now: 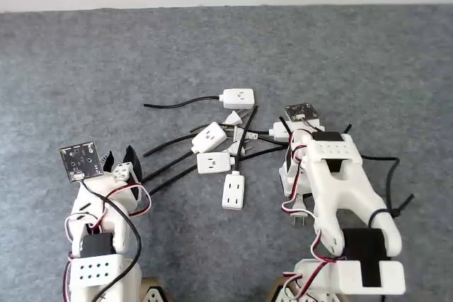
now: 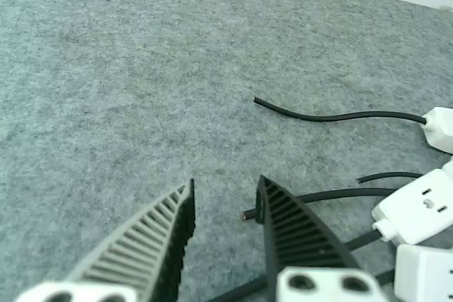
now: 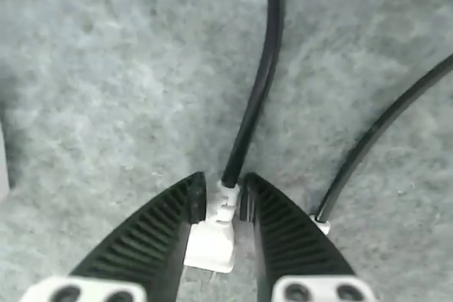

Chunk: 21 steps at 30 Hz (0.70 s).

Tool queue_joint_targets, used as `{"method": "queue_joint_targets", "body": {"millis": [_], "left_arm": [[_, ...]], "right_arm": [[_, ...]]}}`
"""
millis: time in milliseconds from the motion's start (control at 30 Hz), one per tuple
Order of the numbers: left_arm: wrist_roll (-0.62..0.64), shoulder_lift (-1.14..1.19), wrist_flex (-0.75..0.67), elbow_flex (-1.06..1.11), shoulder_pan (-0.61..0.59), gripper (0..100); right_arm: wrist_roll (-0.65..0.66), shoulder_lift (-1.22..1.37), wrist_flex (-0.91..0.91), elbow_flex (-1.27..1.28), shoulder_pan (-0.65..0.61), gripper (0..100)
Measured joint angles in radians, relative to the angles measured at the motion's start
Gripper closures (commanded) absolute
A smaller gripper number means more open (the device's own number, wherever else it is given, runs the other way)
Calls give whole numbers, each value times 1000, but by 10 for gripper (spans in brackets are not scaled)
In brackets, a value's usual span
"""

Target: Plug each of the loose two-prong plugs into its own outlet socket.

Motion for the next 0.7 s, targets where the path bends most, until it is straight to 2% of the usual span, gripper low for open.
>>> {"method": "queue_joint_targets", "body": {"millis": [233, 367, 700], "left_arm": [[0, 0, 0, 0, 0, 859], [0, 0, 0, 0, 0, 859], [0, 0, 0, 0, 0, 859]], "right_arm": [[0, 21, 2, -2, 2, 903], [0, 71, 9, -43, 6, 998], [0, 81, 49, -72, 25, 991]]}}
